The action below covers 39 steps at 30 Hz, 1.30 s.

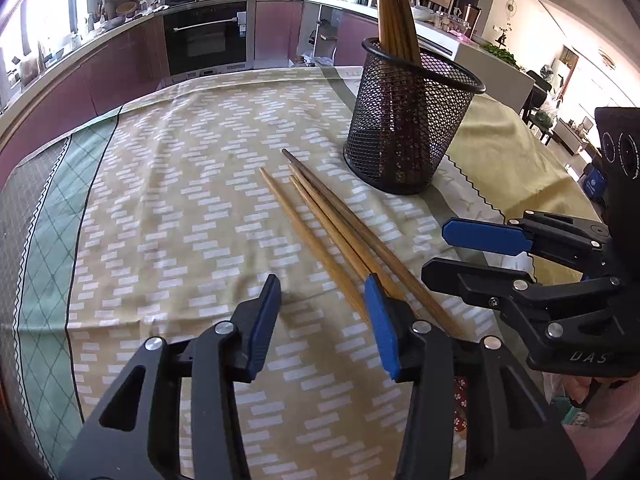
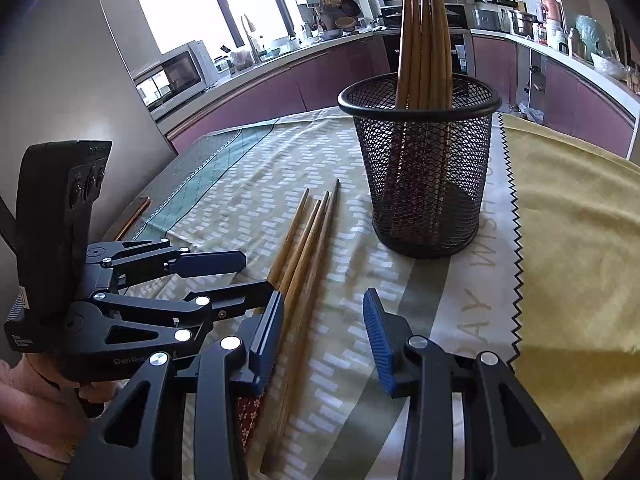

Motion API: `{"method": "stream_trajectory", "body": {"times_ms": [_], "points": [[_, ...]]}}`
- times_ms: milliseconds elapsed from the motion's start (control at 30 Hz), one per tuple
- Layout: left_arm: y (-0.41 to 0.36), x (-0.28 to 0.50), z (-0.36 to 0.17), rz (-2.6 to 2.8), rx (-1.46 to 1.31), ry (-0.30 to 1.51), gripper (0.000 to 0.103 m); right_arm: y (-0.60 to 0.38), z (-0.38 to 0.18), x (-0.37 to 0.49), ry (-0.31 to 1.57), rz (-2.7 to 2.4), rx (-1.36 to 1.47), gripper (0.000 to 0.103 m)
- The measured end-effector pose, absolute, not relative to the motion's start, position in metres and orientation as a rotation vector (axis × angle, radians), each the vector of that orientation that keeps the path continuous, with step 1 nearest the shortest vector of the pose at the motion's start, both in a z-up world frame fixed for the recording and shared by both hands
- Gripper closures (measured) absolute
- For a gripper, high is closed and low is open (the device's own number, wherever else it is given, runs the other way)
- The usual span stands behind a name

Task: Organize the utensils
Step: 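Move both open grippers back down to the chopsticks on the cloth, then close the left gripper on a chopstick while the right gripper grasps another chopstick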

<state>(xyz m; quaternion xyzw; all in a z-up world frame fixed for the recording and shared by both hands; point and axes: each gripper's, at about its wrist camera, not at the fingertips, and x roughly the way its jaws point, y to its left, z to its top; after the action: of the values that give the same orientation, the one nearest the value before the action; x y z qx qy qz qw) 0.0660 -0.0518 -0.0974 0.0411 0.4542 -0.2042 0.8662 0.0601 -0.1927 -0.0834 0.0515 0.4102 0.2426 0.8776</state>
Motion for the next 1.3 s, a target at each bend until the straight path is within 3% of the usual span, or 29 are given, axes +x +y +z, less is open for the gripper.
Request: {"method": "stream_trajectory", "body": {"times_ms": [267, 467, 867, 1033, 1300], "points": [[-0.044, 0.069, -0.098, -0.428, 0.091, 0.960, 0.077, -0.186, -0.086, 0.067, 0.868, 0.487, 0.058, 0.066], [-0.037, 0.071, -0.098, -0.432, 0.081, 0.963, 0.086, -0.173, -0.091, 0.075, 0.881, 0.477, -0.009, 0.077], [-0.038, 0.079, -0.097, -0.425, 0.094, 0.968, 0.084, -0.155, -0.090, 0.093, 0.891, 0.439, -0.099, 0.081], [-0.039, 0.087, -0.098, -0.410, 0.086, 0.965, 0.085, -0.156, -0.090, 0.096, 0.892, 0.441, -0.072, 0.093], [-0.036, 0.094, -0.099, -0.391, 0.044, 0.961, 0.091, -0.163, -0.089, 0.096, 0.894, 0.444, -0.003, 0.097]]}}
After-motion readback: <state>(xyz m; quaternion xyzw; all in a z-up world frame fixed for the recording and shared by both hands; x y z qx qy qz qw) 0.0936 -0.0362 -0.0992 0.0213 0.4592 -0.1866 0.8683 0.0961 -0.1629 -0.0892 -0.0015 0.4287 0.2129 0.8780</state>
